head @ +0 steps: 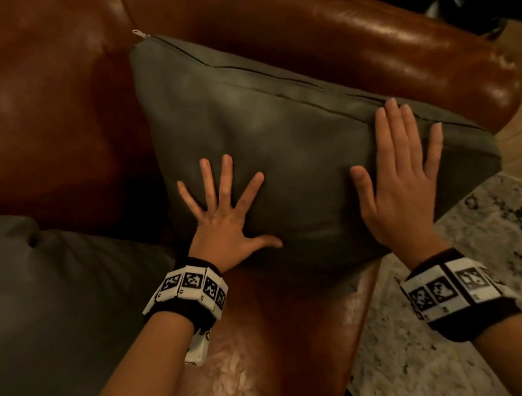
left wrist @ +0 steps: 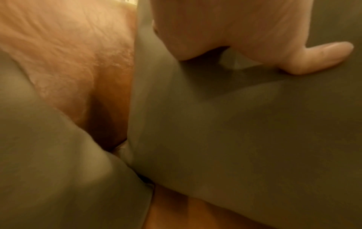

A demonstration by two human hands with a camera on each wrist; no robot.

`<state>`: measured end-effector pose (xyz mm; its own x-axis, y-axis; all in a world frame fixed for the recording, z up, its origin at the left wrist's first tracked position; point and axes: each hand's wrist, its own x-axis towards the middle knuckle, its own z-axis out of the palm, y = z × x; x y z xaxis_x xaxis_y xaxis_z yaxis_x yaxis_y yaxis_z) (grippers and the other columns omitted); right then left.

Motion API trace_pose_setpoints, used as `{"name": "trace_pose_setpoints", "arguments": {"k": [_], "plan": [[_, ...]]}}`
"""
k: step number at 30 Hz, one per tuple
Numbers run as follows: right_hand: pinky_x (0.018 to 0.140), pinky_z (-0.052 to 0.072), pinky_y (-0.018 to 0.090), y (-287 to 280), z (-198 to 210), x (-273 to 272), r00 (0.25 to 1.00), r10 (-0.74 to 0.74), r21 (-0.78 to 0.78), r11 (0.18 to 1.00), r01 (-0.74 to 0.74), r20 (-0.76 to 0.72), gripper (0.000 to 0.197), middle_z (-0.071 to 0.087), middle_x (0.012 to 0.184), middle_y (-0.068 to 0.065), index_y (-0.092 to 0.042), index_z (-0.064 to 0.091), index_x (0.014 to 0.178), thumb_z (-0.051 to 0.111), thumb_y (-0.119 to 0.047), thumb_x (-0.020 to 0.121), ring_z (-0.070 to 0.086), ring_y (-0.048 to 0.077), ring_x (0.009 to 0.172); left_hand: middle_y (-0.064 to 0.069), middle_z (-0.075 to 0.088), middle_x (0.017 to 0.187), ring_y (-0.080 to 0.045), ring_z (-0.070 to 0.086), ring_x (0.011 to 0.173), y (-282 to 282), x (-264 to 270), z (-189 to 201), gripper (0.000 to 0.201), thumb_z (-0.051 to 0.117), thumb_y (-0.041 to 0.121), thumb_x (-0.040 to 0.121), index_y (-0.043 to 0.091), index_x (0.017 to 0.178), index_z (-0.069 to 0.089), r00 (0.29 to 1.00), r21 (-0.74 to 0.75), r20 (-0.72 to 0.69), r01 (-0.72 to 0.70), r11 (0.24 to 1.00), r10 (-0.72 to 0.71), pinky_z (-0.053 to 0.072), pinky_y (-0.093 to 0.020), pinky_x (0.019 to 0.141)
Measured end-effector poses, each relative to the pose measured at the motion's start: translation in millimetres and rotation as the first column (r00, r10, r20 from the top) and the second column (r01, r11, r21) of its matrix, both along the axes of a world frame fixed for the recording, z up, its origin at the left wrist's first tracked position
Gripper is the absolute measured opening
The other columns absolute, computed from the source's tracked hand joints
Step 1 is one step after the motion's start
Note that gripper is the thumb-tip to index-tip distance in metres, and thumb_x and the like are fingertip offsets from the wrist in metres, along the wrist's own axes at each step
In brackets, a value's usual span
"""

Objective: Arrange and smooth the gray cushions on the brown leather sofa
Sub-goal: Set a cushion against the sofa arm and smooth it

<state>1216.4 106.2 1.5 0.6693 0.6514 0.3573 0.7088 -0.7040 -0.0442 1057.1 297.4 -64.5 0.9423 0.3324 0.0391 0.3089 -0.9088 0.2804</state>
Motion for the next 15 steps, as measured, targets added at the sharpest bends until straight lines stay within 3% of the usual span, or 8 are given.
{"name": "trace_pose_setpoints", "arguments": {"k": [3,6,10,13,15], "plan": [[0.118,0.006,0.05,0.8,5.1,-6.8,0.999,-0.037,0.031,0.999,0.037,0.008,0.06,0.025,0.156,0.009,-0.007,0.024,0.149,0.018,-0.043,0.102,0.018,0.021,0.146,-0.003,-0.03,0.154,-0.027,-0.033,0.14,-3.5,-9.8,11.5,0.093,0.027,0.085,0.072,0.045,0.144,-0.016,1.0,0.047,0.018,-0.02,0.999,0.02,-0.005,-0.078,0.101],[0.118,0.007,0.05,5.2,11.7,-12.7,0.995,-0.097,0.069,0.993,0.095,0.022,0.057,0.029,0.155,0.009,-0.007,0.028,0.148,0.021,-0.041,0.103,0.021,0.023,0.145,-0.011,0.001,0.156,-0.021,-0.016,0.146,-12.9,-8.5,35.2,0.063,0.02,0.062,0.093,0.037,0.149,0.005,0.979,0.017,0.201,-0.041,0.999,0.037,-0.007,-0.073,0.104],[0.114,0.019,0.047,-3.0,26.5,-7.5,0.991,-0.13,0.127,0.983,0.133,-0.032,0.06,0.05,0.141,0.011,-0.005,0.043,0.14,0.031,-0.048,0.1,0.04,0.026,0.135,-0.005,0.033,0.151,-0.02,0.016,0.144,-6.5,54.1,87.4,0.043,0.031,0.034,0.101,0.022,0.142,0.034,0.89,-0.006,0.447,0.11,0.994,-0.096,0.005,-0.061,0.113],[0.114,0.021,0.041,-29.1,28.0,-6.8,0.996,-0.088,0.104,0.991,0.09,-0.024,0.064,0.051,0.137,0.016,-0.002,0.049,0.134,0.043,-0.052,0.094,0.043,0.028,0.13,-0.001,0.048,0.143,-0.021,0.033,0.139,6.2,97.7,110.0,0.049,0.039,0.037,0.094,0.02,0.14,0.043,0.901,-0.004,0.347,0.281,0.96,-0.262,0.011,-0.056,0.115],[0.113,0.023,0.04,-43.9,23.9,-8.7,0.996,-0.07,0.08,0.994,0.074,-0.052,0.066,0.052,0.136,0.016,-0.001,0.05,0.132,0.047,-0.052,0.091,0.043,0.028,0.129,0.001,0.06,0.129,-0.021,0.048,0.129,7.1,106.2,106.7,0.05,0.039,0.043,0.089,0.022,0.131,0.054,0.91,-0.045,0.248,0.352,0.935,-0.331,0.011,-0.06,0.112]]}}
